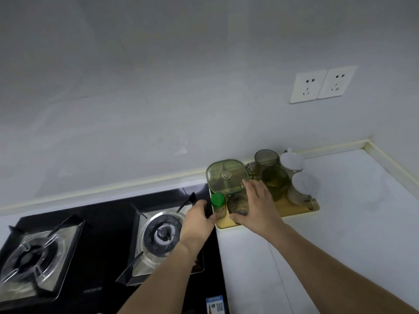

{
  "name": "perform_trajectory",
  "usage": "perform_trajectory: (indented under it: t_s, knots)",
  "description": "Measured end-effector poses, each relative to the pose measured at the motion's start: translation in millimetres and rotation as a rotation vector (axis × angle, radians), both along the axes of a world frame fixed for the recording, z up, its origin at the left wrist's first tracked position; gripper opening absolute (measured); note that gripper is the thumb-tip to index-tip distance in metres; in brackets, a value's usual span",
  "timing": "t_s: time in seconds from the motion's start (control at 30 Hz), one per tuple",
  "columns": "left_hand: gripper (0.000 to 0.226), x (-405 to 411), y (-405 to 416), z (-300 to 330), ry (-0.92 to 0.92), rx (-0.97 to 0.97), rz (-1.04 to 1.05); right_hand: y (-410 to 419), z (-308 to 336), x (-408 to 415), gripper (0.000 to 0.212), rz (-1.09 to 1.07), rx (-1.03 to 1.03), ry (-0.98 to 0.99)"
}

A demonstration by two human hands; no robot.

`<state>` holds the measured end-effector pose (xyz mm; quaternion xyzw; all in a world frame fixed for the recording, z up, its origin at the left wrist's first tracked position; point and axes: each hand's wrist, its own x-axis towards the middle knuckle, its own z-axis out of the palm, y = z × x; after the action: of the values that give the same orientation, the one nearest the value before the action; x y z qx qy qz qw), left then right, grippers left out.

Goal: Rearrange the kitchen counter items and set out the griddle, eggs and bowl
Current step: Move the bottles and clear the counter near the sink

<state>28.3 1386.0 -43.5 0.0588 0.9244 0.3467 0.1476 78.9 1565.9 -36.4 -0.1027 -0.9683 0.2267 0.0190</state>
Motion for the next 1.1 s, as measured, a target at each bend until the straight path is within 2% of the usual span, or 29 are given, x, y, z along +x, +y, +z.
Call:
perform_trajectory:
  t_s: [0.13, 0.27, 0.5, 0.8, 1.1]
  knots:
    - [0.052, 6, -20, 13, 0.134, -0.245, -0.081, -10, 18, 4, 0.092, 0.089, 0.041, 0.131]
    - [0.046, 16, -44, 21, 0.283, -0.276, -0.123, -30, 24, 3, 0.084, 0.126, 0.063, 0.208]
    - [0.053, 34, -113, 32, 0.446, -0.325, -0.13, -89, 36, 9, 0.075, 0.189, 0.082, 0.229]
    - [0.051, 87, -277, 57, 0.489, -0.382, 0.125, -247, 65, 15, 0.078, 0.416, -0.014, 0.204]
    - [0.05, 183, -470, 78, 0.494, -0.422, 0.443, -454, 87, 60, 0.077, 0.725, -0.041, 0.268]
